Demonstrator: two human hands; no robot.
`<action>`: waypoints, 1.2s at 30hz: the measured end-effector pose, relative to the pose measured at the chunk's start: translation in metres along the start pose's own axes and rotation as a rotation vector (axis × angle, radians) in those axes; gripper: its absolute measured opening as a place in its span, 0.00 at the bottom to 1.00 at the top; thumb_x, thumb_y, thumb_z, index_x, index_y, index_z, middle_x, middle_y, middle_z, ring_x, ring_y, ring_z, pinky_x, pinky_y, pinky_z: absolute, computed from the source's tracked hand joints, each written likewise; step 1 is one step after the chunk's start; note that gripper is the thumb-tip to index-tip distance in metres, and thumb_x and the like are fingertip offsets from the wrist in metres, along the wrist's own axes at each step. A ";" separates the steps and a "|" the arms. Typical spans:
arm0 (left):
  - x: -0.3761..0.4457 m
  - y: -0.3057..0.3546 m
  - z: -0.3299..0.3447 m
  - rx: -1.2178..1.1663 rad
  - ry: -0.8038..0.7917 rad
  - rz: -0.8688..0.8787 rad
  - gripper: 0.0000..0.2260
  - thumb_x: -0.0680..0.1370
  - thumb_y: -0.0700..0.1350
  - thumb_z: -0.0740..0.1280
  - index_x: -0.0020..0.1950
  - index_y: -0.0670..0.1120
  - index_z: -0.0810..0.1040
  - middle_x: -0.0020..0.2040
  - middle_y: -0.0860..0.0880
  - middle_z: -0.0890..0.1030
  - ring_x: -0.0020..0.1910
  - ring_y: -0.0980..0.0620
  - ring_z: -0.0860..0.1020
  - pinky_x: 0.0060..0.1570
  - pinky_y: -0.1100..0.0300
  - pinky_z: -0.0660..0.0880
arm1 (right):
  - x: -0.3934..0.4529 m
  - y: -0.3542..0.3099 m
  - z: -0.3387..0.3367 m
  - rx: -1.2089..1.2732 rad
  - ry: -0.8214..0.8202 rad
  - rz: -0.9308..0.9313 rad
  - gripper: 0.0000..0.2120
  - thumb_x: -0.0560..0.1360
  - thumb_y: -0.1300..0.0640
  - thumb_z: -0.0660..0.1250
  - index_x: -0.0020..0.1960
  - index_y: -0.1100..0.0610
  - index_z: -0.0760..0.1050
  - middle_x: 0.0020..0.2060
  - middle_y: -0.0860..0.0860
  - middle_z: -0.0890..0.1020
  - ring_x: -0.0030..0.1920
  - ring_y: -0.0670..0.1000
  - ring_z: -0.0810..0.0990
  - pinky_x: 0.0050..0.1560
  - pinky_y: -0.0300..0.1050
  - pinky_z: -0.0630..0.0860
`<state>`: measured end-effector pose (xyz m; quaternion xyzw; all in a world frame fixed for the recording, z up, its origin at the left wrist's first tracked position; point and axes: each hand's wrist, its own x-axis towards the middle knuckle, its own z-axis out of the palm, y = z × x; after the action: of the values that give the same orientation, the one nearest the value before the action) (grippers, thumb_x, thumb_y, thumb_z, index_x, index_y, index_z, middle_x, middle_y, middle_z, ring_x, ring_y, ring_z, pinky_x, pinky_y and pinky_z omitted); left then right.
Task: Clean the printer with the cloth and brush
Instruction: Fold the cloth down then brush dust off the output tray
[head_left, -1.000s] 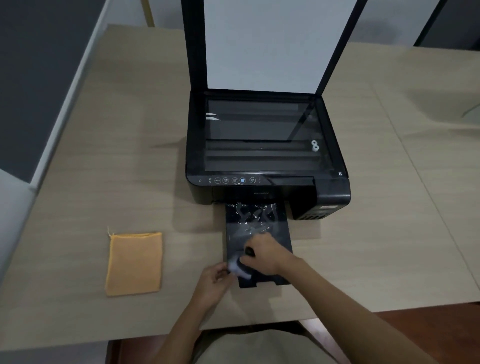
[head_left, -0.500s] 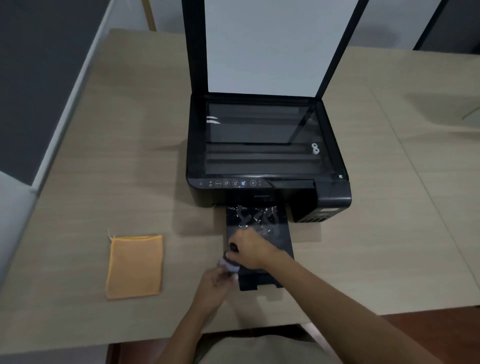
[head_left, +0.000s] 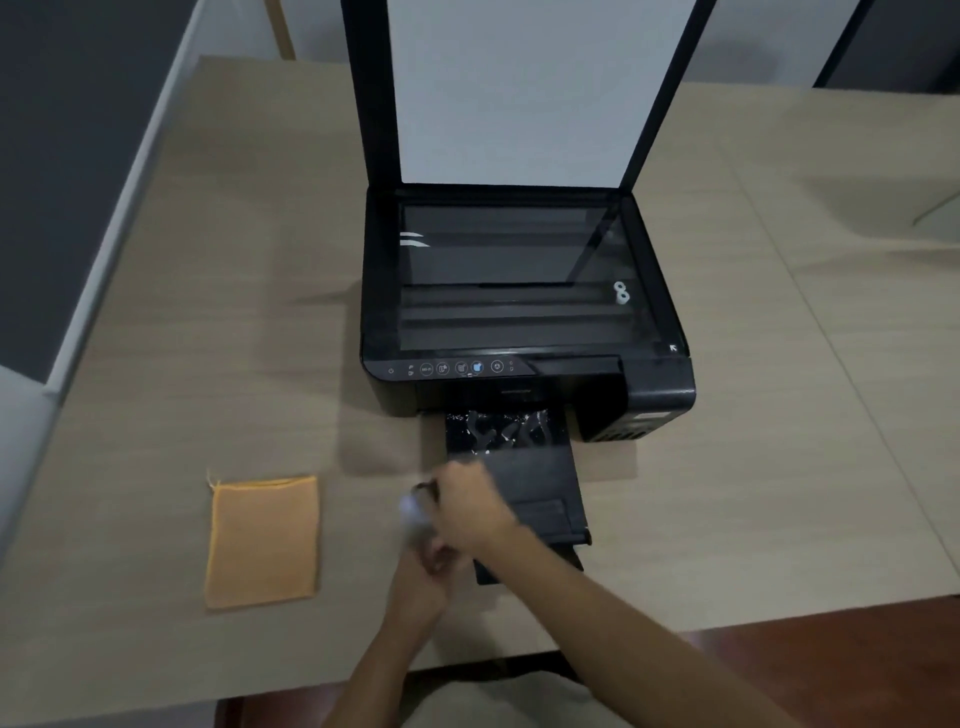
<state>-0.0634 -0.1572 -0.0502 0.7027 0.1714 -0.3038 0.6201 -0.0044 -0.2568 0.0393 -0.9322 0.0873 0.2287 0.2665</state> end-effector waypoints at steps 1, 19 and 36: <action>0.001 0.000 0.000 0.014 0.011 -0.032 0.07 0.77 0.37 0.67 0.54 0.43 0.78 0.46 0.43 0.81 0.37 0.62 0.80 0.50 0.58 0.78 | -0.005 -0.010 0.003 0.049 -0.020 -0.072 0.12 0.77 0.54 0.60 0.44 0.63 0.75 0.44 0.64 0.81 0.48 0.61 0.77 0.45 0.50 0.74; -0.004 0.003 -0.002 0.017 -0.119 0.105 0.06 0.74 0.50 0.70 0.43 0.50 0.85 0.40 0.50 0.86 0.41 0.53 0.82 0.46 0.55 0.76 | -0.018 0.062 -0.037 -0.014 0.058 0.071 0.13 0.75 0.52 0.64 0.43 0.62 0.78 0.39 0.59 0.83 0.39 0.57 0.81 0.39 0.49 0.78; 0.003 -0.009 -0.003 0.051 -0.140 0.139 0.13 0.71 0.55 0.71 0.48 0.47 0.84 0.46 0.45 0.86 0.48 0.44 0.84 0.52 0.46 0.79 | 0.007 0.093 -0.076 -0.070 0.452 0.472 0.12 0.77 0.59 0.60 0.46 0.67 0.77 0.45 0.65 0.82 0.48 0.64 0.81 0.40 0.50 0.74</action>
<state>-0.0661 -0.1530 -0.0591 0.7055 0.0707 -0.3128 0.6320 0.0045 -0.3765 0.0507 -0.9220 0.3500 0.0742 0.1478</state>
